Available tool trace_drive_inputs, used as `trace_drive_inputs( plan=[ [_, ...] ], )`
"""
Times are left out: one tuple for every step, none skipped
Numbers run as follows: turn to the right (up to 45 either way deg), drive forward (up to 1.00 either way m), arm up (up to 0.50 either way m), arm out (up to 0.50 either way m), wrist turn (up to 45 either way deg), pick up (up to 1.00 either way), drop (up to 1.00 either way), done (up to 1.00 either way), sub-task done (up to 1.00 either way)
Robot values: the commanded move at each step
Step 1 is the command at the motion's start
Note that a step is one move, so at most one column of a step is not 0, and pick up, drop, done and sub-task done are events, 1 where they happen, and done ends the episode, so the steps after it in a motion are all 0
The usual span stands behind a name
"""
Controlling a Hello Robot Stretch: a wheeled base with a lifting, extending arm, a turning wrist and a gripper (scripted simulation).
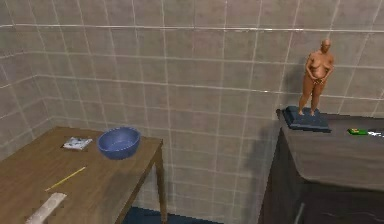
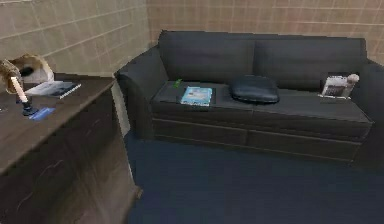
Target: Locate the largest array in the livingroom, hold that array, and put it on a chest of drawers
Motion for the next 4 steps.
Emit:
trace_drive_inputs(
  plan=[
    [0.0, 0.3, 0.0, 0.0, 0.0, 0.0, 0.0, 0.0, 0.0],
    [45.0, 0.0, 0.0, 0.0, 0.0, 0.0, 0.0, 0.0, 0.0],
    [45.0, 0.0, 0.0, 0.0, 0.0, 0.0, 0.0, 0.0, 0.0],
    [45.0, 0.0, 0.0, 0.0, 0.0, 0.0, 0.0, 0.0, 0.0]
  ],
)
